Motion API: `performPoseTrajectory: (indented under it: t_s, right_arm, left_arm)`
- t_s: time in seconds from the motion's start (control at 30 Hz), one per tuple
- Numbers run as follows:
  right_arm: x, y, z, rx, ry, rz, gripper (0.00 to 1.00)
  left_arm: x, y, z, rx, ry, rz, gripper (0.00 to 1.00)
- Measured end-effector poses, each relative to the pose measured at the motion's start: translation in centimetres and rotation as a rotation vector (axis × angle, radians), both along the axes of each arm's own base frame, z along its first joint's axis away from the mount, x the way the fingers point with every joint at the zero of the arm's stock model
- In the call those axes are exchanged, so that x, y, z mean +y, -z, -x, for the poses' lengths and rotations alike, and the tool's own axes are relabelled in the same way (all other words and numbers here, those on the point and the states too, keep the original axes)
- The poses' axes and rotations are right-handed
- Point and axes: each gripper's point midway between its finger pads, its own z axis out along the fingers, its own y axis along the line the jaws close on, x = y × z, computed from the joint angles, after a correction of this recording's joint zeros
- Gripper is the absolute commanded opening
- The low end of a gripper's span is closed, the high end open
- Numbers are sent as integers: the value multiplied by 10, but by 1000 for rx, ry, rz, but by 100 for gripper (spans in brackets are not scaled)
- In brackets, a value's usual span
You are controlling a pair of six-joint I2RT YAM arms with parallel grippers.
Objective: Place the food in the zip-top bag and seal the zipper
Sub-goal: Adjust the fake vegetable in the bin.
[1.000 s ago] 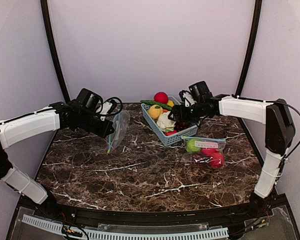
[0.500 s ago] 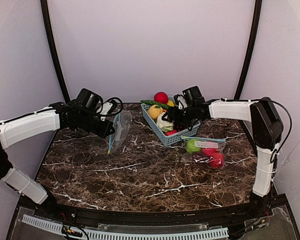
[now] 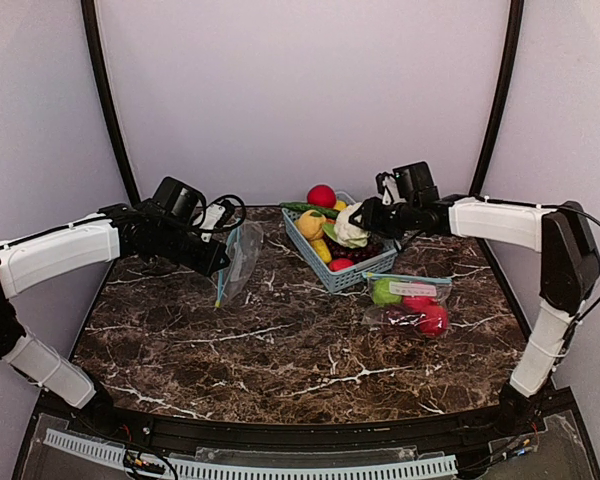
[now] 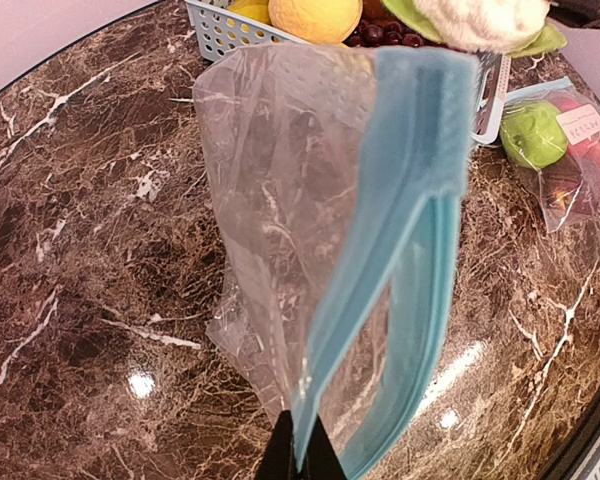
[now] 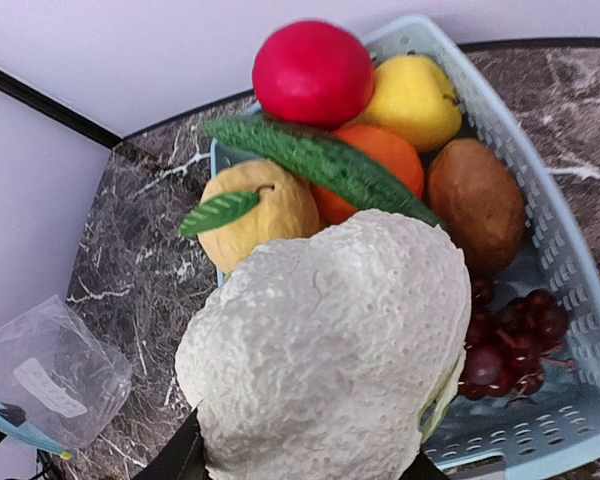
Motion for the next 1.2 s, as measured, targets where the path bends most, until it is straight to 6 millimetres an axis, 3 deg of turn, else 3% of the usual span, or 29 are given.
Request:
performPoseTrajectory:
  t_s: [0.17,0.33,0.43,0.5,0.6,0.73,0.87,1.0,1.1,1.2]
  right_arm:
    - [-34,-27,-14,-67,64,-24,41]
    - [-48,-1,-26,-25,81,1,44]
    - [-46,25,-26,20,65,30,53]
    - [-48,35,-26,42,66,45,66]
    - [-53,34,-28,28,75,61,86]
    - [-69,31,-29,17,122,114,96]
    - [-93,9,-23,-19,192,198,98]
    - [-106,-23,-15,-86,223,241,92]
    - [-98,-42,-8,-133,176,236,85]
    - [-64,-44,0,-141,54,226,80]
  left_arm:
    - [0,0,0,0,1,0,1]
    - [0,1,0,2,1,-1,1]
    - [0,1,0,3,1,-1,1]
    - [0,1,0,3,1,-2,1]
    - [0,1,0,4,1,-2,1]
    - [0,1,0,4,1,-1,1]
    - [-1,1,0,5,3,0,1]
    - [-1,1,0,6,4,2,1]
    - [-1,1,1,6,4,2,1]
    - [-1,1,1,6,4,2,1]
